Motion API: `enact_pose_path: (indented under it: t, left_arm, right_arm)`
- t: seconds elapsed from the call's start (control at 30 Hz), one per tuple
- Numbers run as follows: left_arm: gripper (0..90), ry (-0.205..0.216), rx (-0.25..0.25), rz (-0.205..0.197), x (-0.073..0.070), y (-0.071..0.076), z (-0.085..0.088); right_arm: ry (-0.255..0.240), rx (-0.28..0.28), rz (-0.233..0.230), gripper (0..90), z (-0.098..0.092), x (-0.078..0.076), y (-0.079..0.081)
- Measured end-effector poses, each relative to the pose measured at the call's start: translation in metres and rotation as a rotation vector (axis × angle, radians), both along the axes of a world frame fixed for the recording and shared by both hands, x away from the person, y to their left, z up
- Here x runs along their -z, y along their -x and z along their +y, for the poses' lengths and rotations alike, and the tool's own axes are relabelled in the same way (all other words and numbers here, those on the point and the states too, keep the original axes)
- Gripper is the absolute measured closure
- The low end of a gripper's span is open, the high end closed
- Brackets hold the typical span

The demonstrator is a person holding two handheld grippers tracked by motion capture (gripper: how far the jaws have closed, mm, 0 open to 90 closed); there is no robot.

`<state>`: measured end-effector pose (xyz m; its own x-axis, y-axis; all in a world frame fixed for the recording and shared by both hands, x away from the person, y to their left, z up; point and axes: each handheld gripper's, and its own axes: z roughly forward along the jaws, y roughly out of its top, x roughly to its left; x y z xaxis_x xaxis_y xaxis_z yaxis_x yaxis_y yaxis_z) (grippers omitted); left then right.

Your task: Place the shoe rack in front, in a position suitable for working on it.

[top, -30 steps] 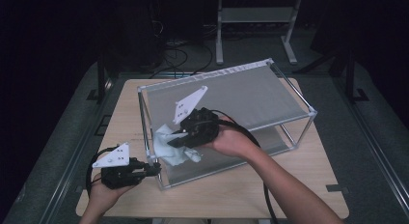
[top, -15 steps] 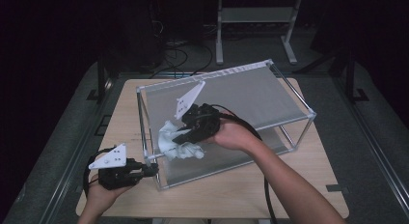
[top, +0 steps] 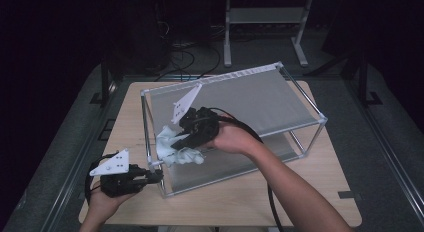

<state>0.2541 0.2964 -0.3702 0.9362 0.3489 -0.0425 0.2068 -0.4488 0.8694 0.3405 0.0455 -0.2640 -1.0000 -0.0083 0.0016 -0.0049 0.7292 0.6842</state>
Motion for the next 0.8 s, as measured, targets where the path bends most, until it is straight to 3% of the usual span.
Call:
enact_pose_path:
  t: [0.13, 0.3, 0.37, 0.57, 0.73, 0.8]
  left_arm:
    - [81.1, 0.005, -0.007, -0.002, 0.001, 0.001, 0.001]
    - [81.1, 0.010, -0.002, -0.001, 0.001, 0.000, 0.003]
    - [81.1, 0.010, -0.004, -0.002, 0.001, 0.000, 0.003]
    - [81.1, 0.011, -0.019, -0.004, 0.002, 0.001, 0.007]
    - [81.0, 0.014, -0.024, -0.004, 0.002, 0.002, 0.008]
    - [81.0, 0.016, -0.025, -0.002, 0.002, 0.002, 0.009]
  right_arm:
    - [0.006, -0.029, 0.003, 78.6, 0.010, 0.000, -0.002]
    - [0.054, 0.001, -0.026, 78.6, -0.009, -0.003, -0.009]
    - [0.052, 0.016, -0.010, 78.7, -0.013, -0.003, -0.012]
    - [0.034, -0.026, -0.011, 78.6, 0.012, 0.000, -0.010]
    - [0.045, 0.010, -0.002, 78.6, -0.008, 0.000, -0.018]
    - [0.046, 0.011, -0.005, 78.5, -0.006, 0.000, -0.017]
